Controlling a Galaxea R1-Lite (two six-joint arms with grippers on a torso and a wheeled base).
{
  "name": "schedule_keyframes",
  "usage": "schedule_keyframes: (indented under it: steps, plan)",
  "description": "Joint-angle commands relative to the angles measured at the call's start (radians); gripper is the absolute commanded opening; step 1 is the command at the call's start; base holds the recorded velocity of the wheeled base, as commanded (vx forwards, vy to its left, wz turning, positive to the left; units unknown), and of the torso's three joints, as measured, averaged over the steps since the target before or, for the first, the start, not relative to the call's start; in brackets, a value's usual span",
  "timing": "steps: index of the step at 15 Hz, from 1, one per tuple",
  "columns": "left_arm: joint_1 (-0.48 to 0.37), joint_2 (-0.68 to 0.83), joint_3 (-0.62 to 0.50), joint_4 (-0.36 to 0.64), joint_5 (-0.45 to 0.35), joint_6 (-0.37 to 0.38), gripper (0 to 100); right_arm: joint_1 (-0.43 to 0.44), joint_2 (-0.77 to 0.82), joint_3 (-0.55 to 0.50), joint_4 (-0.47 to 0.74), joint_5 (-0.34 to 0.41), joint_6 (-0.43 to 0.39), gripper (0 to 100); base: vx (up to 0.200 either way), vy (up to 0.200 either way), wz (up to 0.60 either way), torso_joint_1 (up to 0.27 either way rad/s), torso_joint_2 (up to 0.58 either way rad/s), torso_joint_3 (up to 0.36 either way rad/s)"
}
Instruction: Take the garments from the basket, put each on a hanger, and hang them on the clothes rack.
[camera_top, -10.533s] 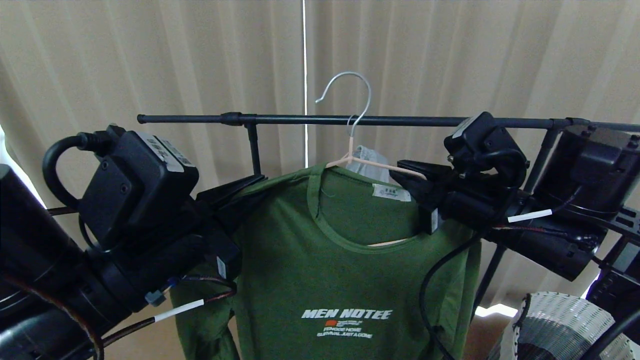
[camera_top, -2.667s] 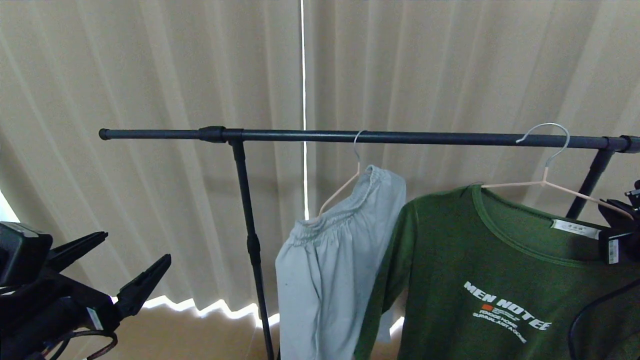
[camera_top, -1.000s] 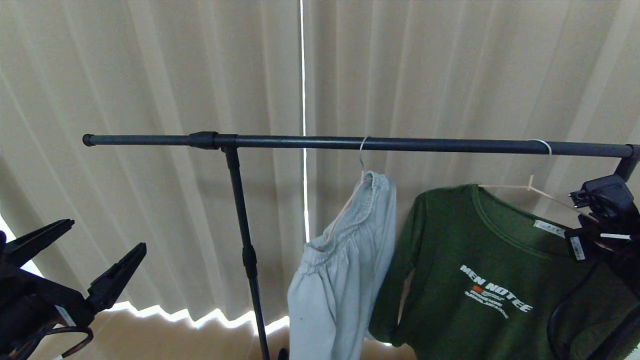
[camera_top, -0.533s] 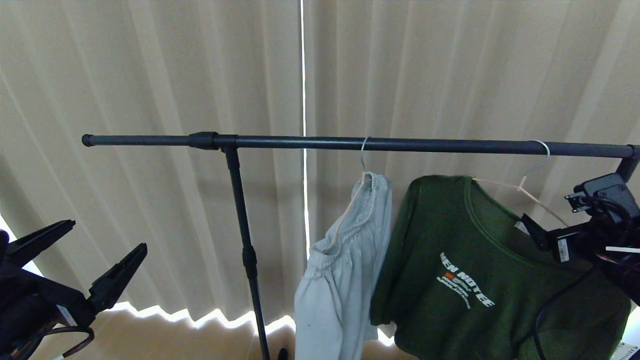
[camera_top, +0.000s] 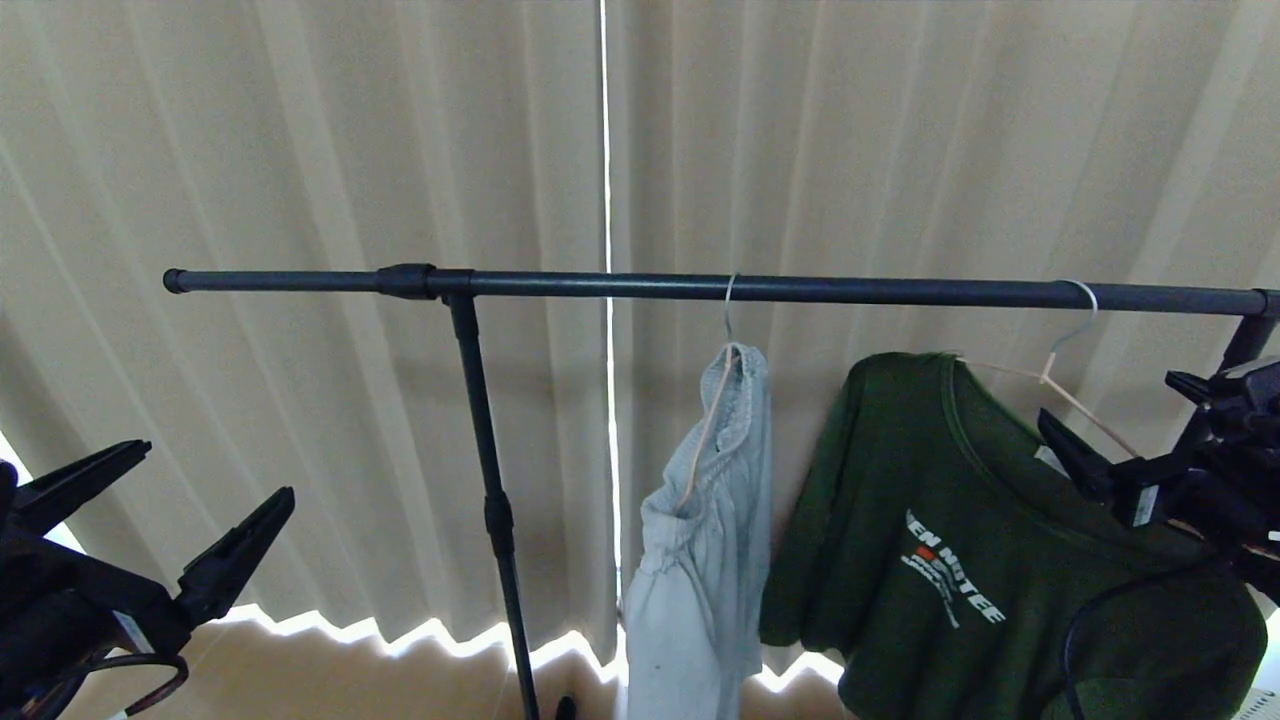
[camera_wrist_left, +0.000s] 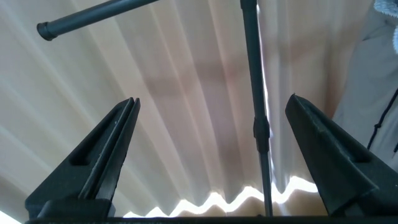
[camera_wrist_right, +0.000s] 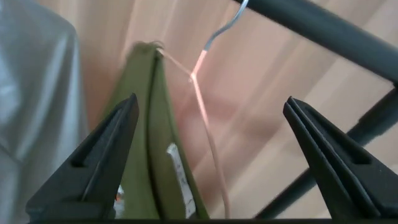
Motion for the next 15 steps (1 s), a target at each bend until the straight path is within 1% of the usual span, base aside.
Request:
schedule_keyframes:
  steps: [1,3,5,6,7,8,9,10,11,13,15]
  plan:
    - [0.0,-0.017,-0.004,-0.003,0.0,0.0,100,0.0,-0.022,0.027,-0.045,0.001,0.008,100,0.0,0.0,0.0,0.0,0.0,0.0]
    - [0.002,-0.07,0.006,-0.001,0.0,-0.003,100,0.0,-0.077,0.056,-0.088,0.001,0.017,100,0.0,0.0,0.0,0.0,0.0,0.0]
    - [0.006,-0.166,0.05,0.002,0.003,-0.009,100,0.006,-0.174,0.088,-0.09,0.006,0.022,100,0.0,0.0,0.0,0.0,0.0,0.0]
    - [0.011,-0.189,0.064,0.01,0.003,-0.009,100,0.006,-0.195,0.097,-0.088,0.012,0.023,100,0.0,0.0,0.0,0.0,0.0,0.0]
    - [0.017,-0.254,0.087,0.045,0.003,-0.008,100,0.006,-0.258,0.127,-0.082,0.032,0.023,100,0.0,0.0,0.0,0.0,0.0,0.0]
    - [0.048,-0.347,0.087,0.143,0.007,-0.008,100,0.006,-0.338,0.171,-0.073,0.053,0.02,100,0.0,0.0,0.0,0.0,0.0,0.0]
    - [0.051,-0.356,0.085,0.157,0.007,-0.008,100,0.006,-0.346,0.177,-0.073,0.055,0.02,100,0.0,0.0,0.0,0.0,0.0,0.0]
    - [0.097,-0.496,0.058,0.341,0.007,-0.012,100,0.006,-0.461,0.188,0.025,0.055,0.02,100,0.0,0.0,0.0,0.0,0.0,0.0]
    - [0.091,-0.548,0.05,0.424,0.009,-0.02,100,0.006,-0.545,0.188,0.134,0.056,0.02,100,0.0,0.0,0.0,0.0,0.0,0.0]
    - [0.091,-0.565,0.072,0.485,0.021,-0.052,100,0.006,-0.712,0.185,0.369,0.056,0.02,100,0.0,0.0,0.0,0.0,0.0,0.0]
    - [0.104,-0.59,0.072,0.612,0.023,-0.115,100,0.006,-0.887,0.185,0.63,0.056,0.02,100,0.0,0.0,0.0,0.0,0.0,0.0]
